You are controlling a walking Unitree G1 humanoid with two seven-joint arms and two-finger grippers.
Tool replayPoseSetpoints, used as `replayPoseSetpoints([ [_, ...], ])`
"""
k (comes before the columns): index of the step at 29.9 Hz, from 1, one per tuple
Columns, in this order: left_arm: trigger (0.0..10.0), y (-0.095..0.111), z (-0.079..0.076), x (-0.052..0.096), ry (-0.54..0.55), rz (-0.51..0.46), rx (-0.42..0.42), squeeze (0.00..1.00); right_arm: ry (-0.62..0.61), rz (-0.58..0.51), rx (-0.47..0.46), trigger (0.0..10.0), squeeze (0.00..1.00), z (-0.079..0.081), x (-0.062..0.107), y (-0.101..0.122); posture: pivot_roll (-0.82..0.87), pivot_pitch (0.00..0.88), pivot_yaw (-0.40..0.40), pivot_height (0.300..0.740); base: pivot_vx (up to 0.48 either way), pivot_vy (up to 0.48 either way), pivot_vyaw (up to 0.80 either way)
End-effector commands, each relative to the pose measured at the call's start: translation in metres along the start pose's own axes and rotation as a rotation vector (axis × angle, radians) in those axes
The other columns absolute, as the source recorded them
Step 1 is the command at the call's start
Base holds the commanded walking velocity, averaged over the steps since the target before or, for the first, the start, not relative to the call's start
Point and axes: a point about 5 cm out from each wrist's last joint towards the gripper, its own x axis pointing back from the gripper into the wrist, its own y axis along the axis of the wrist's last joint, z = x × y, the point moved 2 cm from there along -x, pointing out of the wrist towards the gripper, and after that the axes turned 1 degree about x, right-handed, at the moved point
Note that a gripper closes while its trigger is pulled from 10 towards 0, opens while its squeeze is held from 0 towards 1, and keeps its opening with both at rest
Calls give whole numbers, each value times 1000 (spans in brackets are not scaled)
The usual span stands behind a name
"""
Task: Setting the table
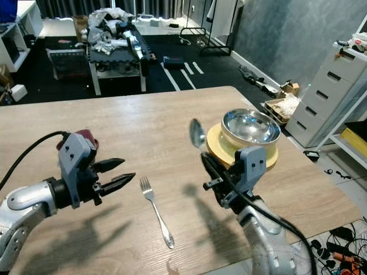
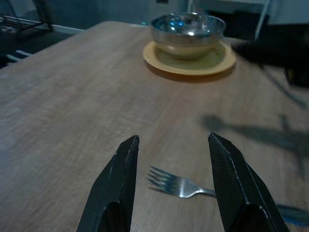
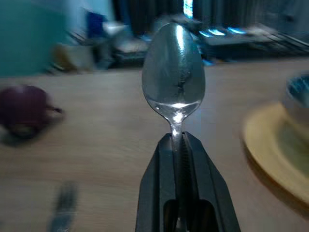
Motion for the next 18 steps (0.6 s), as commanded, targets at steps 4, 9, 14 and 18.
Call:
replayPoseSetpoints([
  [4, 10000, -13, 2, -5, 100, 46, 18, 0, -205, 83, -27, 10000, 0, -11, 12, -24, 105, 86, 63, 740, 0, 0, 0],
  [9, 10000, -23, 13, -13, 281, 81, -5, 0, -346, 85, -65, 10000, 0, -15, 18, -31, 103, 83, 63, 740, 0, 0, 0],
  [14, 10000, -25, 20, -15, 394, 68, 9, 0, -404, 81, -57, 10000, 0, -16, 16, -32, 97, 78, 61, 740, 0, 0, 0],
  [18, 10000, -26, 23, -16, 455, 63, 36, 0, -425, 85, -40, 10000, 0, -20, 15, -32, 94, 74, 61, 740, 0, 0, 0],
])
